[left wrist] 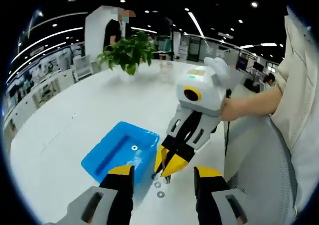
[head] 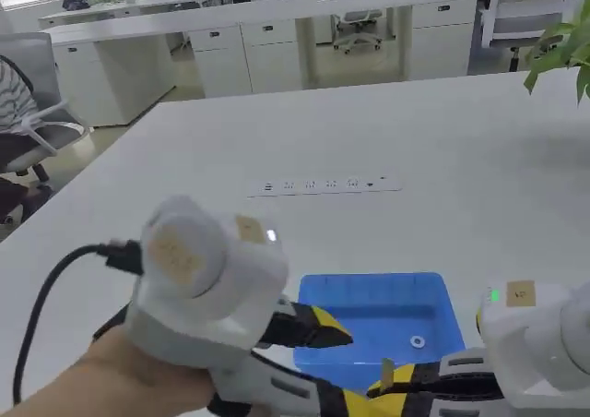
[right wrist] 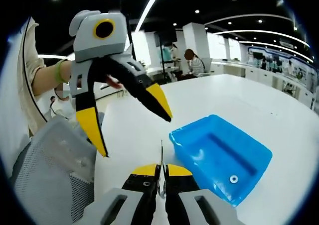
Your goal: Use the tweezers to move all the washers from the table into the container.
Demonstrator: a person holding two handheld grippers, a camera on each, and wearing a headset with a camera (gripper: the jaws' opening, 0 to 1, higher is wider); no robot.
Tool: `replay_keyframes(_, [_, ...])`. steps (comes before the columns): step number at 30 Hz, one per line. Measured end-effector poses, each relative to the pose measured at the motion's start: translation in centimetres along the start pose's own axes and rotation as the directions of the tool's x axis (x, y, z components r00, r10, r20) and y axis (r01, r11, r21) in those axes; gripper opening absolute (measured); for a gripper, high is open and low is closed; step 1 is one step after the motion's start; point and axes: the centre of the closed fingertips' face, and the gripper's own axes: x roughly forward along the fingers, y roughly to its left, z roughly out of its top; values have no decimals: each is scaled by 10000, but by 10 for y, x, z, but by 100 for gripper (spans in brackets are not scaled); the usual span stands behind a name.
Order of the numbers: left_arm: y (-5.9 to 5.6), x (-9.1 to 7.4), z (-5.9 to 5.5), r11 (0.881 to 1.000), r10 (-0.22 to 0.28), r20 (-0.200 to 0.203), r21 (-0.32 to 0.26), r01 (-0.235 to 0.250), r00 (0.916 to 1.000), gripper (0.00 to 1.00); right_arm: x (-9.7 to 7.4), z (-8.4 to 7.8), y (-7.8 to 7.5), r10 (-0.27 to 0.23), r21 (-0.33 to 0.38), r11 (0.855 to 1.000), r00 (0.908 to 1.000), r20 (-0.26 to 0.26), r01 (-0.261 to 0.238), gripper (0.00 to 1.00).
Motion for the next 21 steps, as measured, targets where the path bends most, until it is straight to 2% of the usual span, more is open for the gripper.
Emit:
replay_keyframes(1, [2, -6, 1, 9989, 338, 437, -337, -323, 9985, 56, 0, 0, -1, 30, 137, 9999, 10000, 49, -31, 1])
replay_keyframes(2, [4, -16, 2, 9922, 816, 962, -1017, -718, 9920, 61, -1, 0, -3, 34, 257, 9997, 9999, 115, -37, 1])
replay_keyframes(3, [5, -23, 2, 9841, 1192, 1347, -1475, -991, 9837, 65, -2, 0, -4, 6, 289, 9996, 9999, 136, -10, 1])
replay_keyframes(4, [6, -33, 0, 9696, 1679, 1799, -2079, -1294, 9693, 68, -3, 0, -5, 7, 396, 9992, 9998, 183, -14, 1])
replay_keyframes(5, [6, -36, -1, 9642, 1798, 1885, -2282, -1350, 9655, 72, -3, 0, -5, 29, 517, 9987, 9998, 217, -40, 1])
replay_keyframes(6, [5, -47, -7, 9407, 2363, 2167, -2952, -1672, 9472, 73, -4, 0, -5, 77, 672, 9977, 9996, 271, -96, 1])
replay_keyframes(8, [3, -59, -15, 9186, 3020, 2420, -3325, -2136, 9221, 76, -6, 4, -5, 100, 953, 9953, 9986, 511, -148, 1])
replay_keyframes(9, [3, -62, -17, 9131, 3151, 2461, -3418, -2221, 9166, 78, -8, 8, -5, 104, 1189, 9927, 9975, 703, -187, 1])
replay_keyframes(10, [1, -67, -20, 8996, 3481, 2601, -3628, -2430, 9007, 80, -9, 10, -5, 112, 1335, 9908, 9968, 794, -218, 1])
replay_keyframes(11, [-1, -70, -24, 8897, 3673, 2597, -3782, -2559, 8931, 81, -10, 11, -6, 101, 1482, 9887, 9960, 892, -233, 1])
replay_keyframes(12, [-3, -74, -27, 8785, 3957, 2669, -3889, -2775, 8788, 83, -12, 13, -7, 134, 1597, 9868, 9952, 966, -288, 1])
replay_keyframes(16, [-4, -81, -40, 8620, 4609, 2359, -3479, -3685, 8555, 88, -17, 21, -5, 170, 1739, 9841, 9932, 1149, -370, 1])
replay_keyframes(18, [-5, -80, -44, 8604, 4715, 2146, -3246, -3929, 8554, 91, -20, 24, -3, 208, 1723, 9842, 9930, 1167, -408, 1])
replay_keyframes(19, [-5, -80, -44, 8605, 4824, 2233, -3014, -4106, 8470, 93, -21, 26, -3, 220, 1718, 9842, 9929, 1166, -419, 1])
replay_keyframes(20, [-7, -80, -43, 8633, 4805, 2296, -2939, -4103, 8464, 95, -23, 28, -2, 239, 1687, 9847, 9930, 1156, -433, 1])
replay_keyframes(21, [-6, -80, -43, 8590, 4903, 2383, -2948, -4186, 8383, 97, -25, 30, -2, 245, 1669, 9850, 9929, 1168, -439, 1])
